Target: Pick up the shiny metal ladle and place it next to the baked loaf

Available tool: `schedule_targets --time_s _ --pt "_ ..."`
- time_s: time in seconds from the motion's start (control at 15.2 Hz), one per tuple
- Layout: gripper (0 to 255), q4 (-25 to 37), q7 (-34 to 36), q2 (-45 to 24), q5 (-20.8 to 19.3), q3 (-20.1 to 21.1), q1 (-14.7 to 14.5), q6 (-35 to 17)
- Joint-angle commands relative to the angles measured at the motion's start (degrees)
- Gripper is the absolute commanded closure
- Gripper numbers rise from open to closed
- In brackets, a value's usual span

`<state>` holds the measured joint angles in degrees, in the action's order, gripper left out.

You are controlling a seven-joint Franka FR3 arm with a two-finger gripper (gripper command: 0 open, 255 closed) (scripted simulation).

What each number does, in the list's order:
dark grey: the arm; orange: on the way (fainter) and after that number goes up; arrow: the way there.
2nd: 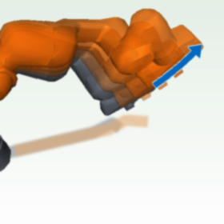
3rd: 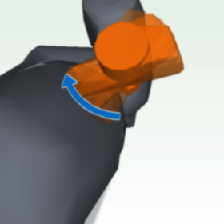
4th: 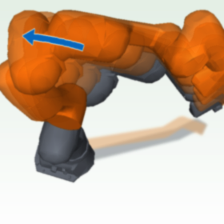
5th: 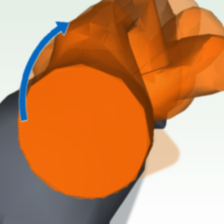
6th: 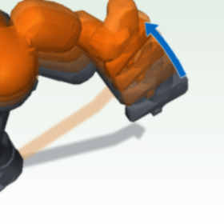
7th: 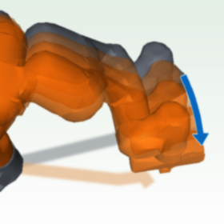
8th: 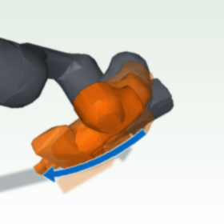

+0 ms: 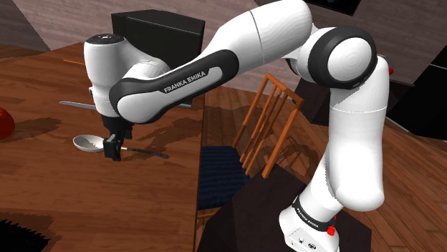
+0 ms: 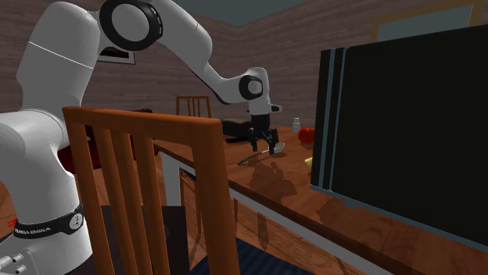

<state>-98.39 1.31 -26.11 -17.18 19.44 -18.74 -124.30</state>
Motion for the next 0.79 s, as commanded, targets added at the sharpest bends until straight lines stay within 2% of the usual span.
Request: schedule_targets --time_s 0.0,0.26,0.33,0.73 --pt "0 -0.1 0.0 -0.04 -0.03 -0.02 0.02 -0.16" --pt "0 -0.1 0.0 -0.04 -0.03 -0.02 0.02 -0.16" --pt "255 -0.1 0.0 -0.04 -0.03 -0.02 0.02 -0.16" --pt "255 -0.1 0.0 -0.04 -0.03 -0.02 0.02 -0.16"
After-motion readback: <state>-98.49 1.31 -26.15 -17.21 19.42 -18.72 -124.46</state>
